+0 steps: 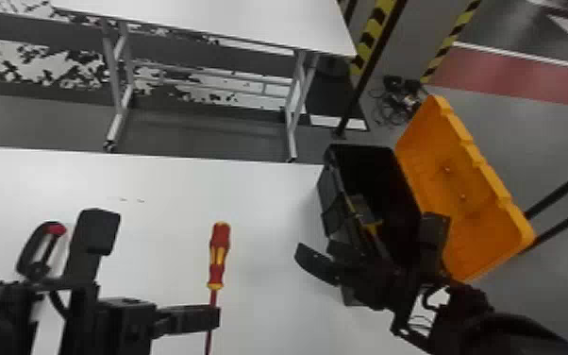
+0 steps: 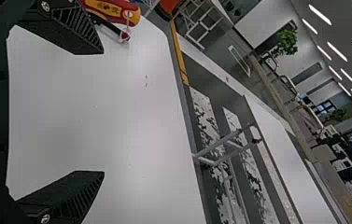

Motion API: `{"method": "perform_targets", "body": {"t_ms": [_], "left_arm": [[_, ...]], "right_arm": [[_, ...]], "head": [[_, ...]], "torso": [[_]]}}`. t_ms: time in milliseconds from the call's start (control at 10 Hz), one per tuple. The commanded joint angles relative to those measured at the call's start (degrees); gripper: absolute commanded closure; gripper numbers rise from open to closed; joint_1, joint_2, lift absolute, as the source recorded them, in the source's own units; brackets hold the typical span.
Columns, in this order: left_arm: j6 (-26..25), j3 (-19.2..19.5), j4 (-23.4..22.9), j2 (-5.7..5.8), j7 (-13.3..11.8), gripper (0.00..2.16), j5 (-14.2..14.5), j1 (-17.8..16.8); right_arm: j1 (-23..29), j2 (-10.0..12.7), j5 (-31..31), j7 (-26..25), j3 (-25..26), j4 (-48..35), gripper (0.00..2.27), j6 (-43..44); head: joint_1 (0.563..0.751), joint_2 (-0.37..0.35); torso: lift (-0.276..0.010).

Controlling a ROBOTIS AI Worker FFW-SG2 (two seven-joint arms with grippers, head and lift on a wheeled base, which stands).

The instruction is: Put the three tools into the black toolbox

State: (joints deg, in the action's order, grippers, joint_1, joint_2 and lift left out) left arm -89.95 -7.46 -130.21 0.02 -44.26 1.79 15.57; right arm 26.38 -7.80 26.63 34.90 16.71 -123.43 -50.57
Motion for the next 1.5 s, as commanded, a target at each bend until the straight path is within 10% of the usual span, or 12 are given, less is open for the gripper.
{"method": "perform_targets", "body": {"t_ms": [0, 700, 1400], "left_arm": [[-0.1, -1.9, 0.7, -0.17, 0.2, 2.03, -1.9, 0.3], [-0.1, -4.2, -1.5, -0.17, 0.6, 2.03, -5.7, 0.9], [-0.1, -10.1, -2.9, -0.17, 4.5, 2.03, -13.3, 1.7]], "right_arm": [[-2.2, -1.9, 2.0, 0.0, 2.7, 1.2, 0.08, -1.2], [-3.4, -3.8, 12.3, 1.4, 7.5, -5.0, 0.08, -24.1], [-6.7, -0.1, 3.1, -3.0, -11.4, -8.8, 0.08, -31.7]], "head": [[0.695, -0.307], [0.695, -0.350], [0.695, -0.179]], "torso": [[-0.051], [-0.051], [-0.051]]}}
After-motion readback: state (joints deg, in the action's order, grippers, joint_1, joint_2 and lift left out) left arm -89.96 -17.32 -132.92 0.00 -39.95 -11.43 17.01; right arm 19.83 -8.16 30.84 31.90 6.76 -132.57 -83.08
